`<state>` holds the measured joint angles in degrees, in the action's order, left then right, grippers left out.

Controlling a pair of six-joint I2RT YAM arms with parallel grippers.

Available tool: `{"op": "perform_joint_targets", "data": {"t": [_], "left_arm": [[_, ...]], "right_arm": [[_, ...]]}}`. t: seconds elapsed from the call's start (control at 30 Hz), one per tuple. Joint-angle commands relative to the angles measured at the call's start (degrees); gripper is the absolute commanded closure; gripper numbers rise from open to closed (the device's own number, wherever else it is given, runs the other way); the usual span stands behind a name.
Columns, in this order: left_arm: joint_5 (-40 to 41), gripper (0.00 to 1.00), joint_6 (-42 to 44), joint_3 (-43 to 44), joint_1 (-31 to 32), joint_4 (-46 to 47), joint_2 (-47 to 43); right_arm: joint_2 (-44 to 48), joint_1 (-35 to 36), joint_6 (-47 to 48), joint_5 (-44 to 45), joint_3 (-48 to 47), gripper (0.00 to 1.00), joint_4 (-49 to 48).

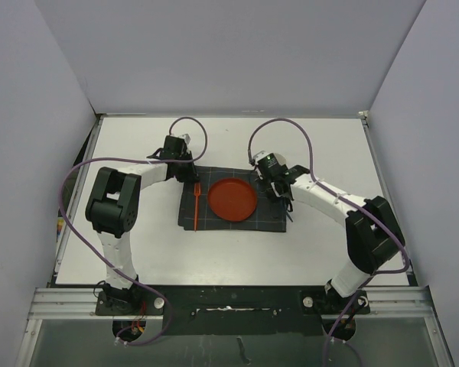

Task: Set the dinner table for one person
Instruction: Adjust the knife on the napkin.

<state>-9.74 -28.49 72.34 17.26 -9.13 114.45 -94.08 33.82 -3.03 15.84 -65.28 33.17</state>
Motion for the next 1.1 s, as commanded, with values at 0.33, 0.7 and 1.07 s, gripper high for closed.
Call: {"op": "perform_joint_targets", "data": {"t": [0.33, 0.7, 1.07], "left_arm": [[-1.4, 1.0, 0.5, -2.6, -0.3, 2.4, -5.4], [-2.3, 1.0, -0.2, -5.3, -0.2, 3.1, -8.4], [-2.6, 1.0, 0.4, -5.8, -0.1, 2.3, -9.5]], "right_arm": [[-5.1, 14.1, -26.6, 6.4, -4.6, 1.0, 7.3], [-2.6, 13.0, -42.5, 21.5, 0.5, 1.0, 6.2], [-4.9, 9.5, -45.3, 25.1, 0.5, 1.0, 2.7]]}}
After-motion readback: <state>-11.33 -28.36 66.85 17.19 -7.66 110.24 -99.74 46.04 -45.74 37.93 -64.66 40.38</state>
